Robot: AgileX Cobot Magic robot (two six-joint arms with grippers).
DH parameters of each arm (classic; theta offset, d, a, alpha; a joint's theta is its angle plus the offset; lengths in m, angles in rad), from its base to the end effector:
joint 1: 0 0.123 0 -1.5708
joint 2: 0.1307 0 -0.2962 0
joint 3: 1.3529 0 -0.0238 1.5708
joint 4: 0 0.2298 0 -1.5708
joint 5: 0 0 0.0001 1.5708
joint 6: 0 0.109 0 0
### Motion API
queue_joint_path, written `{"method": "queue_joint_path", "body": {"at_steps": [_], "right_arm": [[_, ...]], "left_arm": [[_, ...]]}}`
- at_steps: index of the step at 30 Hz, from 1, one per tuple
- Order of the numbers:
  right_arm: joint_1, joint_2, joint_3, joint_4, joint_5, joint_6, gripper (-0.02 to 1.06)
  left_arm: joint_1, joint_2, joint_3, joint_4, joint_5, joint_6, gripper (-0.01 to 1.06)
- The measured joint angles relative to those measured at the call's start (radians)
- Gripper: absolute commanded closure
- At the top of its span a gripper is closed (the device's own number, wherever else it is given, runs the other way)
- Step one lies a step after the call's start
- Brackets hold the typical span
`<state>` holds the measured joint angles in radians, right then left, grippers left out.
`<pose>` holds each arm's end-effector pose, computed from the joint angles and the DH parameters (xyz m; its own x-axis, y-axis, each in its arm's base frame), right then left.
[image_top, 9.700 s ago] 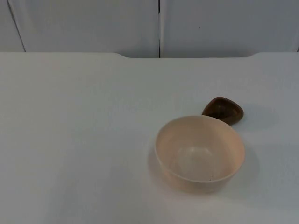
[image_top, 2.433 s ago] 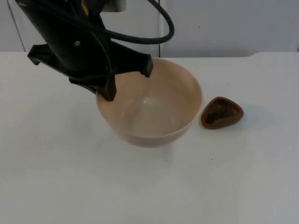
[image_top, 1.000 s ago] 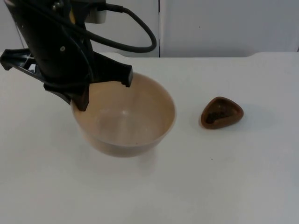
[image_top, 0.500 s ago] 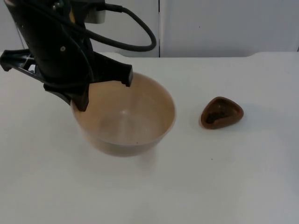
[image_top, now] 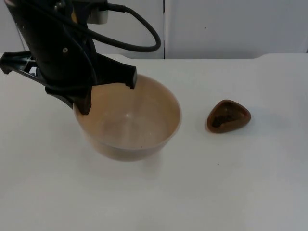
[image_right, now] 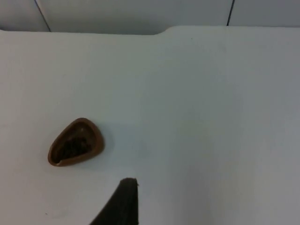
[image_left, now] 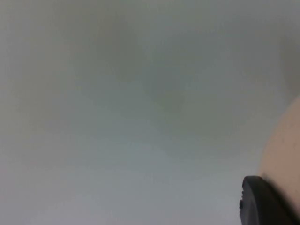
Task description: Pick up the bowl with the left hand and pour the coffee beans from the cup into the bowl with the right hand.
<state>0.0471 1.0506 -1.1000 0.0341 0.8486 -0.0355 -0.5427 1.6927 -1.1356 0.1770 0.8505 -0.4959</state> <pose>0.1940 0.0119 0.3806 -0.6515 -0.0437 -0.7574 -0.0749 0.9972 0.0069 0.2791 -0.1515 0.2225 -0.9478 0.1439 -0.2846 0.1429 0.9894 0.0245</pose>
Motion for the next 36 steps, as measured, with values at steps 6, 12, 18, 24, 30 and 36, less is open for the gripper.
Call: {"method": "queue_joint_path", "body": {"at_steps": [6,12,18,24,30,36], "right_arm": [[0.000,0.107,-0.072,0.000,0.000,-0.006,0.01],[0.000,0.193,-0.140,0.002,0.016,-0.011,0.01],[0.000,0.293,-0.223,0.074,0.055,-0.066,0.01],[0.059,0.429,-0.347,0.070,0.162,-0.077,0.01],[0.190,0.549,-0.443,-0.028,0.190,-0.081,0.01],[0.258,0.667,-0.537,-0.053,0.227,-0.081,0.01]], "left_arm": [[0.000,0.000,0.000,0.000,0.000,0.000,1.05],[0.000,0.000,0.000,0.000,0.000,0.000,1.05],[0.000,0.000,0.000,0.000,0.000,0.000,1.05],[0.000,0.000,0.000,0.000,0.000,0.000,1.05],[0.000,0.000,0.000,0.000,0.000,-0.002,1.05],[0.000,0.000,0.000,0.000,0.000,-0.002,1.05]]}}
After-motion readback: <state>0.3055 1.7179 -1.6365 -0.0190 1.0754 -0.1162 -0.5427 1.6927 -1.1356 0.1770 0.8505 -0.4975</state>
